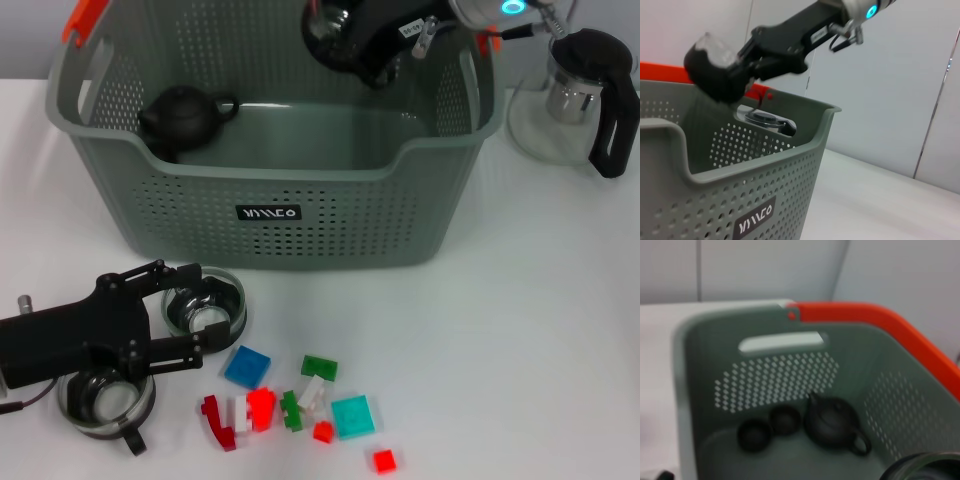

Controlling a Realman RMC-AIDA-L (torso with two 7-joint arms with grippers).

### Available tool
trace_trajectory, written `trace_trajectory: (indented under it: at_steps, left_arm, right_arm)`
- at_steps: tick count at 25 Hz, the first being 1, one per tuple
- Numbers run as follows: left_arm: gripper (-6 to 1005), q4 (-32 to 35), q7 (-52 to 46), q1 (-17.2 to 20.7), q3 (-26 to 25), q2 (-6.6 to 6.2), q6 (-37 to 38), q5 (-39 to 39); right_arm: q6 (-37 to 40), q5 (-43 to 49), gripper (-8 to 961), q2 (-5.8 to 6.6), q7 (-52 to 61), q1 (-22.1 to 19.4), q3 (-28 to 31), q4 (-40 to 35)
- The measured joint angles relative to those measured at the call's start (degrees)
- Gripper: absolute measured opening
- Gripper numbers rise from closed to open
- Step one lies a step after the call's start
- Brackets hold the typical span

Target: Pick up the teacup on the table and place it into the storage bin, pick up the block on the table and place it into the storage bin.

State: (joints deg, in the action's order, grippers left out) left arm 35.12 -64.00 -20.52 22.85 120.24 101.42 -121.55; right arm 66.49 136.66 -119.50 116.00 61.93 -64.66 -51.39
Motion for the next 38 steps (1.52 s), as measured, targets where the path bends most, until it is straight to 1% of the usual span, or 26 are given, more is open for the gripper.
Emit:
trace_trajectory:
  at_steps: [4,11,16,20,32,38]
  left_arm:
    - [861,0.03,0.00,-0.26,0.00,-0.01,0.00,0.03]
    - [861,-0.04,-0.01,-0.39,0.00,-0.01,-0.52,0.18]
    - [861,-0.19,0.16,-0.40,0.00,-0.01,-0.63,0.13]
    - [861,-0.22,0.22,-0.40,0.03,-0.01,-0.63,0.16]
    - [861,-0.31,0.28,-0.47,-0.04,-0.01,-0.61,-0.10]
    - [862,-0.41,0.28,-0.26,-0.01,-0.01,-0.61,-0.08]
  right_arm:
    - [-3.80,0.98,74,0.43,0.26,1.03,-0.21,5.47]
    - [-5.06,1.09,81,1.13,0.34,1.06,-0.20,9.23]
    - [-5.84,2.75,85,1.29,0.62,0.94,-0.25,11.71]
    - [-5.86,3.95,89,1.17,1.19,0.93,-0.52,11.97]
    - [-5.68,4.14,100,0.54,1.37,0.73,-0.48,11.64]
    - [-5.65,4.14,106,0.43,1.84,0.84,-0.46,11.38]
